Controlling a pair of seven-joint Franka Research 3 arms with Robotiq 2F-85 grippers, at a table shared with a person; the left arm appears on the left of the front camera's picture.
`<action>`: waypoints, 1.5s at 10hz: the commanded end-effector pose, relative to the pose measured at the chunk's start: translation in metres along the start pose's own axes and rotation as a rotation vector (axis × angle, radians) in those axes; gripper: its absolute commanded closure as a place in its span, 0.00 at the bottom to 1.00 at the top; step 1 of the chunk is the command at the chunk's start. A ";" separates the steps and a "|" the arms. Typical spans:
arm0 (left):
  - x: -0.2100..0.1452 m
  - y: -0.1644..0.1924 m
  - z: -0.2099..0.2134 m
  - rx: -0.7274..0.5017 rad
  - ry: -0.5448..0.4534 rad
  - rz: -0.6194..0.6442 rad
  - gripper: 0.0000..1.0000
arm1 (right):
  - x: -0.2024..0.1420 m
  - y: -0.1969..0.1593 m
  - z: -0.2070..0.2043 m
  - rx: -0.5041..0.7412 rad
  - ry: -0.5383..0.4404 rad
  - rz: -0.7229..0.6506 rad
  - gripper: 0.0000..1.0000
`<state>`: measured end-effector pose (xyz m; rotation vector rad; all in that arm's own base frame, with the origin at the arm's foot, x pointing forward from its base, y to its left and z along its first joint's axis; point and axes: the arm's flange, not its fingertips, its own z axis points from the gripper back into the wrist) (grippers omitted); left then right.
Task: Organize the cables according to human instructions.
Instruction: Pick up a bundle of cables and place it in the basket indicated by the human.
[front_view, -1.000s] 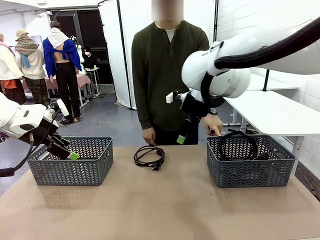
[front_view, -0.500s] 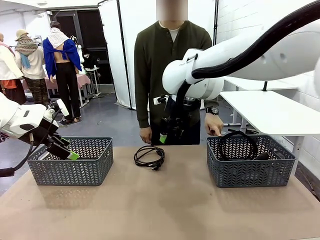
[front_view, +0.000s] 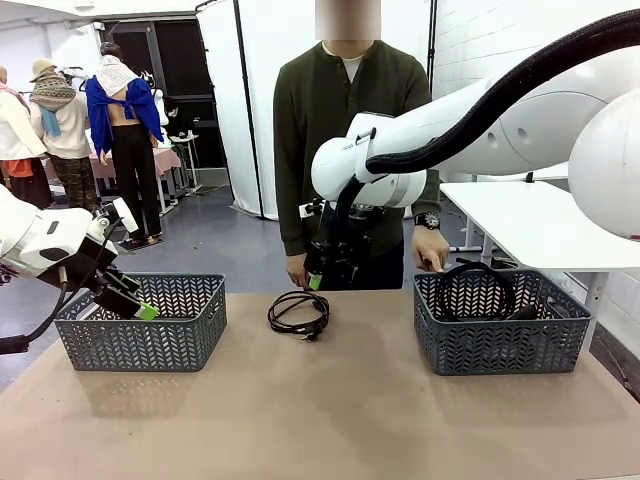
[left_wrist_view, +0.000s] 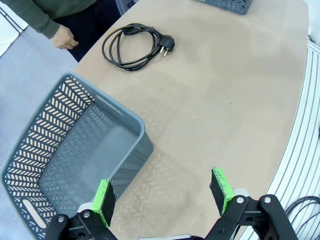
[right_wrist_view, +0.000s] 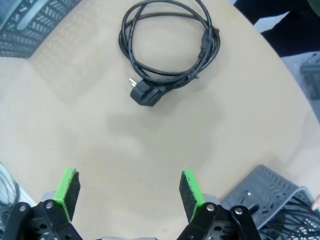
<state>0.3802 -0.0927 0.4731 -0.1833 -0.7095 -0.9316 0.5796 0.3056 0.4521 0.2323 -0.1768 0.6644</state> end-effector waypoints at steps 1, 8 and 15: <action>-0.002 0.003 -0.001 -0.004 -0.006 0.004 0.00 | -0.004 -0.001 0.004 0.002 -0.006 0.005 0.00; -0.002 0.003 -0.001 -0.004 -0.006 0.004 0.00 | -0.004 -0.001 0.004 0.002 -0.006 0.005 0.00; -0.002 0.003 -0.001 -0.004 -0.006 0.004 0.00 | 0.044 0.001 -0.009 -0.055 0.059 -0.293 0.00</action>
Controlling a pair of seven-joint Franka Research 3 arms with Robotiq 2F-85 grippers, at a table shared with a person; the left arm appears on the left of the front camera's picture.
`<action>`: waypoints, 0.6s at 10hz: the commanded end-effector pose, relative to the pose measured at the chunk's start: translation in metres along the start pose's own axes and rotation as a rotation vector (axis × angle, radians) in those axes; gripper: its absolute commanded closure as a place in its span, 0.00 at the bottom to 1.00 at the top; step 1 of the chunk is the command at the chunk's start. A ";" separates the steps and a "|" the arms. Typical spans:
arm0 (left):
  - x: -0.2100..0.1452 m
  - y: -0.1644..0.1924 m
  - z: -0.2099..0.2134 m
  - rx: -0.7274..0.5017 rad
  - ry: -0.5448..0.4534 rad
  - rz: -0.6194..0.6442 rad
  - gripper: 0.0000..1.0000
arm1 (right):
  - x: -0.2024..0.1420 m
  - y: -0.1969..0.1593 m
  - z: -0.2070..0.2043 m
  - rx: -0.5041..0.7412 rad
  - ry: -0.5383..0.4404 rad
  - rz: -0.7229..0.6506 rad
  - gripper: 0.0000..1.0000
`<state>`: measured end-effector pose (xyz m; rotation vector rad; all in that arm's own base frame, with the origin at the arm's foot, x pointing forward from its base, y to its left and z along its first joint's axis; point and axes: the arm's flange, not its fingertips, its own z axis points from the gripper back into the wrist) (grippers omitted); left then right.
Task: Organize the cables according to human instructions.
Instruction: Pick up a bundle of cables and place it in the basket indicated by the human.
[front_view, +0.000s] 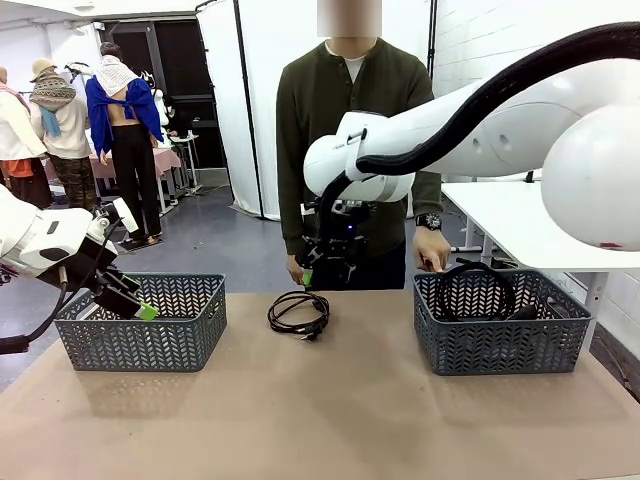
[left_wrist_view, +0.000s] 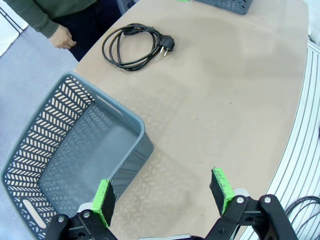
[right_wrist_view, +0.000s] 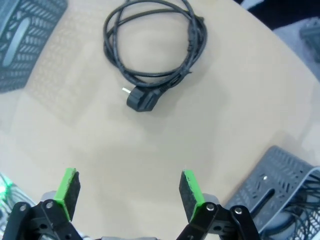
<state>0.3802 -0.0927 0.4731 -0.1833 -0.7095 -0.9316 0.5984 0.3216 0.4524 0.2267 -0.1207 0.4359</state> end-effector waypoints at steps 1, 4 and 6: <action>-0.002 0.003 -0.001 -0.004 -0.006 0.004 0.00 | 0.026 0.007 -0.008 -0.053 0.022 -0.116 0.00; -0.002 0.003 -0.001 -0.004 -0.006 0.004 0.00 | 0.043 0.003 -0.029 -0.087 0.024 -0.237 0.00; -0.002 0.003 -0.001 -0.004 -0.006 0.004 0.00 | 0.049 -0.005 -0.045 -0.126 0.000 -0.298 0.00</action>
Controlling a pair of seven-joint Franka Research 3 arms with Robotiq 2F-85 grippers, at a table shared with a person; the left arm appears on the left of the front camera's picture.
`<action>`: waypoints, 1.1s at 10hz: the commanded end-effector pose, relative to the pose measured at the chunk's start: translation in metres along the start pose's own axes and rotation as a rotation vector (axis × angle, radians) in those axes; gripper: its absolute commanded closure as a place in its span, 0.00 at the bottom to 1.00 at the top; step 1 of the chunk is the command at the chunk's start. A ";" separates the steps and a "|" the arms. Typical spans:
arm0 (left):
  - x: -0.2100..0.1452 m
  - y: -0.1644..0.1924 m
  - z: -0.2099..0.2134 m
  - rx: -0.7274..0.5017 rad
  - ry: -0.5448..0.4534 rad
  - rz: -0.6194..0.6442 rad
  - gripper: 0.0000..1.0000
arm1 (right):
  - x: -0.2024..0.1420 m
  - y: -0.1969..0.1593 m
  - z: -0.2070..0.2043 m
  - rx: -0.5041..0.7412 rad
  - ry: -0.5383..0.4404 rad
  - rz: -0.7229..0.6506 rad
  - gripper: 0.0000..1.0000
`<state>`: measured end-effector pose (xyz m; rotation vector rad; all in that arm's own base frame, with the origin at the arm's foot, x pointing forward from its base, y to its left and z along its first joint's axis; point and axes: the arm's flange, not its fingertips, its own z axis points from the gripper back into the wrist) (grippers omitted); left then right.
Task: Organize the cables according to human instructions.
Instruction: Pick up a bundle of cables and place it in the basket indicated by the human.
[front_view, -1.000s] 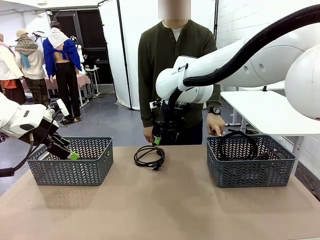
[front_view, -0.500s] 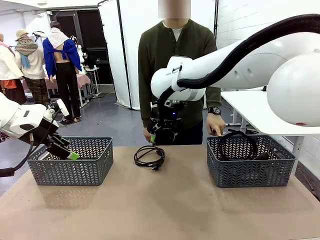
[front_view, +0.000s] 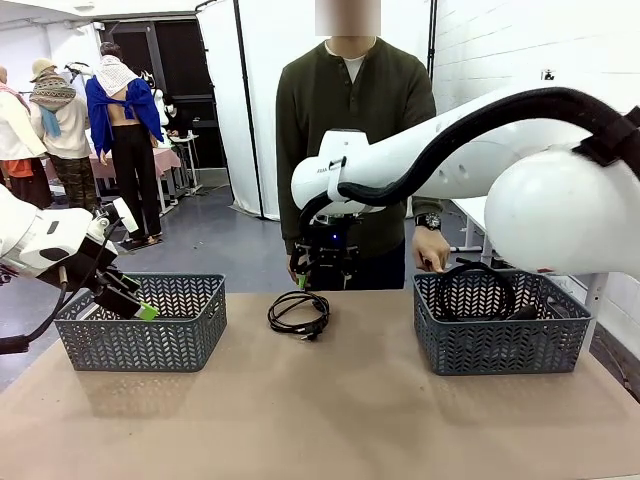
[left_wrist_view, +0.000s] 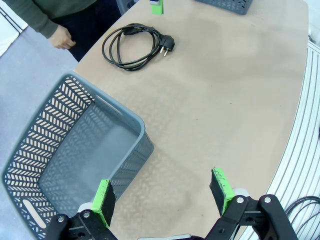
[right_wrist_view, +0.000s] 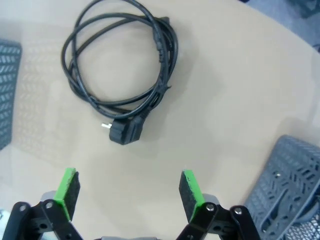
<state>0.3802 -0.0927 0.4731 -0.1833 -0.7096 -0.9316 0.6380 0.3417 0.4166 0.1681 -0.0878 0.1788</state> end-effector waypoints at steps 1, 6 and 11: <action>-0.002 0.003 -0.001 -0.004 -0.006 0.004 0.00 | 0.012 0.002 -0.009 -0.051 -0.028 -0.057 0.00; -0.002 0.003 -0.001 -0.004 -0.006 0.004 0.00 | 0.017 -0.010 -0.041 -0.077 -0.043 -0.116 0.00; -0.002 0.003 -0.001 -0.004 -0.006 0.004 0.00 | 0.013 -0.014 -0.043 -0.045 -0.017 -0.091 0.00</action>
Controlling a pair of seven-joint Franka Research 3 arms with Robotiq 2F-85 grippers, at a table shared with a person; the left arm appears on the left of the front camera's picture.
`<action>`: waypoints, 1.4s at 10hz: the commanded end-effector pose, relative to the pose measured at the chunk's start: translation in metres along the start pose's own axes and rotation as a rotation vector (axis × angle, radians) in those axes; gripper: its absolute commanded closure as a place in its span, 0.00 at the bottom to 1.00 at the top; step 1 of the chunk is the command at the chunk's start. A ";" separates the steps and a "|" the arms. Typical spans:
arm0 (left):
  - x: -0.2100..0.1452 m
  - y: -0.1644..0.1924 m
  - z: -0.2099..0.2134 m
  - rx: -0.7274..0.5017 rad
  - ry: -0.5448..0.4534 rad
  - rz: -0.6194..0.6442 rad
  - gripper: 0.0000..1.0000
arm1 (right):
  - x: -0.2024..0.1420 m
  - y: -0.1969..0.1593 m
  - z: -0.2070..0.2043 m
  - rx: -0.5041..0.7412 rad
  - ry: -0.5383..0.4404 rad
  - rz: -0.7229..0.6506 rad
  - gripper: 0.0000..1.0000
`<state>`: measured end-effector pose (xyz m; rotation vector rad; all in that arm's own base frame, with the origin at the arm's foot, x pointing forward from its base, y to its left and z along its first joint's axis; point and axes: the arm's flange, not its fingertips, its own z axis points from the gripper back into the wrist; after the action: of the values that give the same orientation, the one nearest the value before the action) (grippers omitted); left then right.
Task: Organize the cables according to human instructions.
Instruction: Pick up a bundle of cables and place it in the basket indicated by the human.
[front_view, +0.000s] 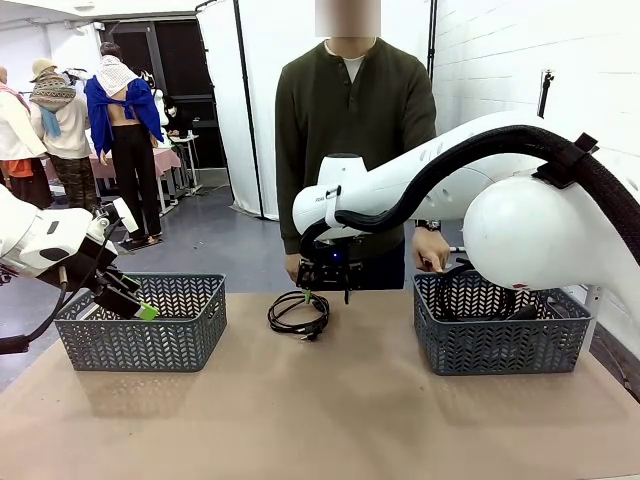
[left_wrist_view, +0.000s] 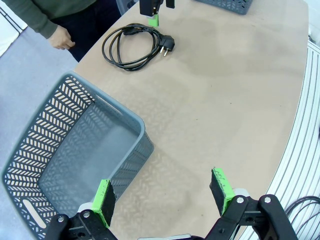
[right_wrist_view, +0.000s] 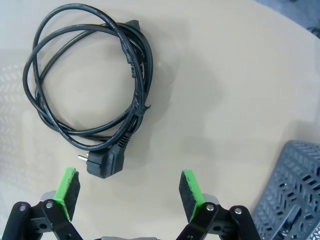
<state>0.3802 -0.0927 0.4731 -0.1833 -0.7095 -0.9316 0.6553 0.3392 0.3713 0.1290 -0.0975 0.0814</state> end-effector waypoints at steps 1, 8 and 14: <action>-0.002 0.003 -0.001 -0.004 -0.006 0.004 0.00 | 0.001 -0.001 0.002 0.000 -0.003 0.004 0.00; -0.002 0.003 -0.001 -0.004 -0.006 0.004 0.00 | 0.012 0.008 -0.008 -0.054 -0.023 -0.115 0.00; -0.002 0.003 -0.001 -0.004 -0.006 0.004 0.00 | 0.026 0.002 -0.029 -0.120 -0.035 -0.224 0.00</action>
<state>0.3802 -0.0927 0.4731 -0.1833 -0.7096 -0.9316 0.6741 0.3410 0.3469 0.0690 -0.1143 -0.1164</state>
